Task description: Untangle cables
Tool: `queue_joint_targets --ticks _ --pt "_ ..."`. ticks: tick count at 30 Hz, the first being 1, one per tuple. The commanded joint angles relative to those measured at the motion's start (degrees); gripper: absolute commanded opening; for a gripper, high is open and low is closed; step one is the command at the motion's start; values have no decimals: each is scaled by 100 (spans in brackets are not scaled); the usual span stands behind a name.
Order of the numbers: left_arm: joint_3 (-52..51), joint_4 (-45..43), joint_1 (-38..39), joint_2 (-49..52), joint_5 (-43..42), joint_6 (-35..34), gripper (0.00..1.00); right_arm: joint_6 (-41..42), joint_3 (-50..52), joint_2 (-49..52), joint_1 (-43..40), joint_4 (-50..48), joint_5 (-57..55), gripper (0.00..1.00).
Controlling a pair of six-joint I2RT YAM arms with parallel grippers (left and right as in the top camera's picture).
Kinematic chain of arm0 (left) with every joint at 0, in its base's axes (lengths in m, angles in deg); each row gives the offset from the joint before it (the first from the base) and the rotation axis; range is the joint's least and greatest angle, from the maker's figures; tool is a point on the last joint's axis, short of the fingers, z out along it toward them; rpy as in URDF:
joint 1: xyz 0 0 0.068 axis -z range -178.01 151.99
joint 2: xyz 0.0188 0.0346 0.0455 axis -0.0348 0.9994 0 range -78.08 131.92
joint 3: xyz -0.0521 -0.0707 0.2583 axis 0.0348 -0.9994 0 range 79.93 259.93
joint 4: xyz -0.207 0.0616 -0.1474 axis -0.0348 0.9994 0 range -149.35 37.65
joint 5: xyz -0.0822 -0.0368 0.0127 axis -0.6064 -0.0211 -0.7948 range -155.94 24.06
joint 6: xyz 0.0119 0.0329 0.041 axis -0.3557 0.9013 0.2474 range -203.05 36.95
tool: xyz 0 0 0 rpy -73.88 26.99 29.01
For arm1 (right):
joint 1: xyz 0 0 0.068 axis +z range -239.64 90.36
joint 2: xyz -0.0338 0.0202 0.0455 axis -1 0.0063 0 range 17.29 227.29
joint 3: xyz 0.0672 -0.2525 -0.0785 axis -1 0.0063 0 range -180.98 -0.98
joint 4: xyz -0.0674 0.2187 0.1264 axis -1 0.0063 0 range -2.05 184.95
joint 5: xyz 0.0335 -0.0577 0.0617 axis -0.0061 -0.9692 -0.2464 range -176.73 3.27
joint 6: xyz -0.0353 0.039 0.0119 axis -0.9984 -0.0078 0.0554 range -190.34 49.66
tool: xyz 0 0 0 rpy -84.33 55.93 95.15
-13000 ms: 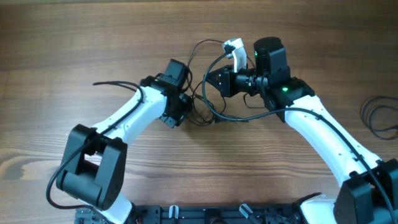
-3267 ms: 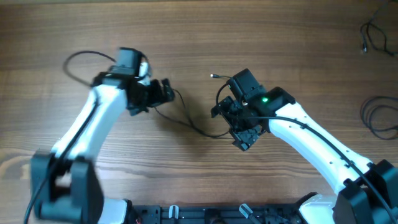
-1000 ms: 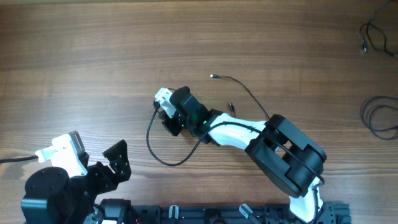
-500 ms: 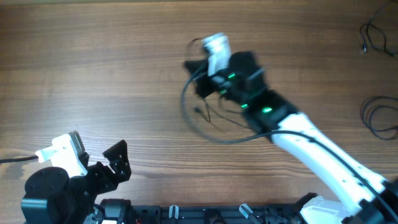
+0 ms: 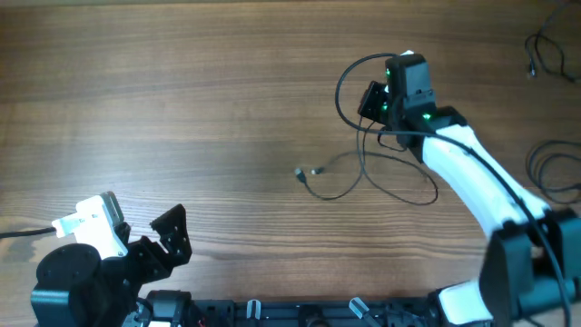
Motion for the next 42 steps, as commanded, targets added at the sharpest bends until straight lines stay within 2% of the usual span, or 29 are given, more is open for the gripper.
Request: queue_joint_targets --ticks 1,2,3,7,12,19,28,33,37,38,40,42 --pt "7 -2 -33 -35 -50 -55 100 -870 42 702 -24 -2 -131 51" --pt "7 -2 -33 -35 -50 -55 100 -931 42 852 -17 48 24 80" --pt "7 -2 -33 -35 -50 -55 100 -927 42 960 -13 94 138 100" --pt "7 -2 -33 -35 -50 -55 100 -922 39 1224 -17 391 352 100" --pt "7 -2 -33 -35 -50 -55 100 -876 -55 903 -20 778 319 100" --pt "7 -2 -33 -35 -50 -55 100 472 -57 334 37 1504 343 100" --pt "7 -2 -33 -35 -50 -55 100 173 -17 592 802 1381 -402 100" --pt "7 -2 -33 -35 -50 -55 100 1062 -17 1027 1193 1443 -1611 100" --pt "7 -2 -33 -35 -50 -55 100 1338 -17 1368 1287 1303 -1255 100" --pt "7 -2 -33 -35 -50 -55 100 1335 -17 1464 1305 1248 -1086 98" --pt "7 -2 -33 -35 -50 -55 100 1318 -17 1561 1316 1235 -1008 86" --pt "7 0 -33 -35 -50 -55 100 1106 -17 1589 1316 1257 -962 62"
